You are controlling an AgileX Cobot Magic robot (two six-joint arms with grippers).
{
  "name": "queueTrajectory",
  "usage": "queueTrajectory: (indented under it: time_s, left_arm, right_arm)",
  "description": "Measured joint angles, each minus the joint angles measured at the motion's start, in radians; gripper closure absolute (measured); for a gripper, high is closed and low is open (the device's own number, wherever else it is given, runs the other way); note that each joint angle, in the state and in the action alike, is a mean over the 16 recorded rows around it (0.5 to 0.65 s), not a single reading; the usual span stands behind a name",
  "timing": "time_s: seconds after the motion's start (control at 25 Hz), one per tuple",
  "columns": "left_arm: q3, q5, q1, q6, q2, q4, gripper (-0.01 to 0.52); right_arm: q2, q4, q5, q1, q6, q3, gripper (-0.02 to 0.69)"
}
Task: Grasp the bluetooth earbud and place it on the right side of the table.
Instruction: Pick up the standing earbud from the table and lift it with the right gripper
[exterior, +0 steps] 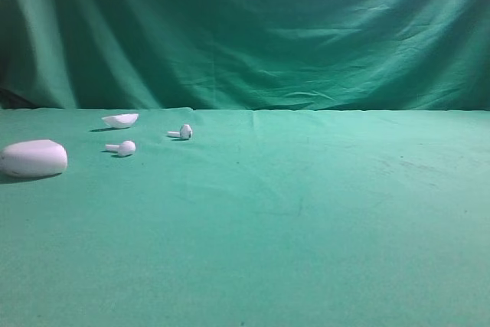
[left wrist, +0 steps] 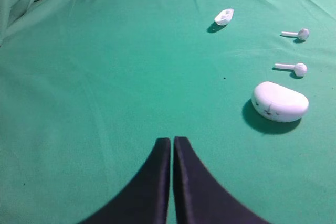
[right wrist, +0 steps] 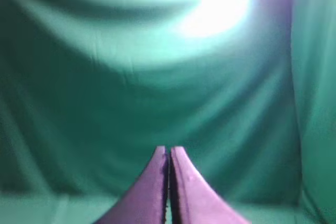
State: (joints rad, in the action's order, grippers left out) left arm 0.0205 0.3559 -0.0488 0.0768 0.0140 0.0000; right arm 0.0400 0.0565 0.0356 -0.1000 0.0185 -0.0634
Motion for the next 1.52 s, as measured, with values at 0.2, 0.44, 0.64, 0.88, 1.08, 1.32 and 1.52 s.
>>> queueTrajectory:
  time_s: [0.2, 0.44, 0.64, 0.88, 1.08, 1.32, 1.52]
  left_arm:
    - [0.0, 0.0, 0.0, 0.0, 0.0, 0.0, 0.514]
    - [0.0, 0.0, 0.0, 0.0, 0.0, 0.0, 0.514]
    - [0.0, 0.0, 0.0, 0.0, 0.0, 0.0, 0.514]
    - [0.0, 0.0, 0.0, 0.0, 0.0, 0.0, 0.514]
    - [0.0, 0.0, 0.0, 0.0, 0.0, 0.0, 0.514]
    - [0.0, 0.0, 0.0, 0.0, 0.0, 0.0, 0.514]
    - [0.0, 0.0, 0.0, 0.0, 0.0, 0.0, 0.514]
  right_arm:
    - [0.145, -0.019, -0.123, 0.0, 0.021, -0.148, 0.665]
    - [0.412, -0.039, -0.398, -0.006, 0.039, -0.34, 0.665]
    - [0.662, -0.065, -0.545, -0.048, 0.006, -0.471, 0.665]
    - [0.928, -0.089, -0.646, -0.148, -0.067, -0.625, 0.665]
    - [1.153, -0.102, -0.739, -0.258, -0.129, -0.812, 0.665]
    - [1.438, -0.111, -0.856, -0.37, -0.166, -1.102, 0.665]
    - [1.681, -0.126, -0.948, -0.437, -0.198, -1.378, 0.66]
